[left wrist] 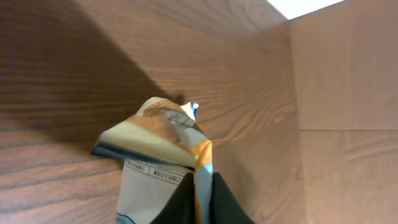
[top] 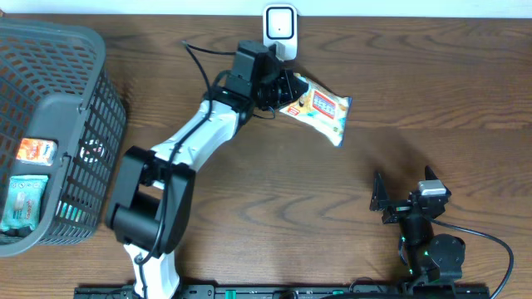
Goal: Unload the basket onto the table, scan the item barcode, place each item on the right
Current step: 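Lift the yellow pack out of the basket toward the scanner, then hold the yellow pack in front of the white scanner with the left gripper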
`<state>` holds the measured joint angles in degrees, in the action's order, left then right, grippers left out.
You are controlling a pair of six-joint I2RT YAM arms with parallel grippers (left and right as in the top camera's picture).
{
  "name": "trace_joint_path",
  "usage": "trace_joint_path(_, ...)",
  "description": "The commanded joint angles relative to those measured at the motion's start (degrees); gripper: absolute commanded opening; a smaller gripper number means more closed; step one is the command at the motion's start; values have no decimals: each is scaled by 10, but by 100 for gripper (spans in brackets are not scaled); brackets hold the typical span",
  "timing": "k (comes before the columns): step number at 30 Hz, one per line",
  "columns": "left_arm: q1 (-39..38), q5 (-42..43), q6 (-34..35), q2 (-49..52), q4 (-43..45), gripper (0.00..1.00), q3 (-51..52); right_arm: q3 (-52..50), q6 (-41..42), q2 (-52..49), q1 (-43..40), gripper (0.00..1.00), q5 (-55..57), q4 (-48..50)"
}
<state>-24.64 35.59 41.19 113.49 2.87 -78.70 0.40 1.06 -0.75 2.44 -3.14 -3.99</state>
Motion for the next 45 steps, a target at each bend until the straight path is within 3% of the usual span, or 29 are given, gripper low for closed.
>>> trace_joint_path(1,-8,-12,-9,10,7,23,-11,-1,6,1,-2,99,0,-2)
trace_joint_path(3,-7,-12,-10,9,7,46,-11,-1,6,1,-2,99,0,-2)
trace_joint_path(6,2,-12,-12,3,9,71,-12,-1,6,1,-2,99,0,-2)
trace_joint_path(8,10,-9,-18,-4,9,81,-11,-1,6,1,-2,99,0,-2)
trace_joint_path(16,56,-1,-90,-74,-23,88,-12,-1,6,1,-2,99,0,-2)
trace_joint_path(25,91,-42,-138,-137,-132,89,-11,-1,6,1,-2,99,0,-2)
trace_joint_path(28,88,-89,-138,-133,-182,89,-11,-1,6,1,-2,99,0,-2)
trace_joint_path(34,78,-259,-174,-128,-280,88,-11,-1,6,1,-2,99,0,-2)
trace_joint_path(38,78,-289,-202,-126,-301,88,-11,-1,6,1,-2,99,0,-2)
trace_joint_path(45,80,-455,-184,-116,-306,63,-11,-1,6,1,-2,99,0,-2)
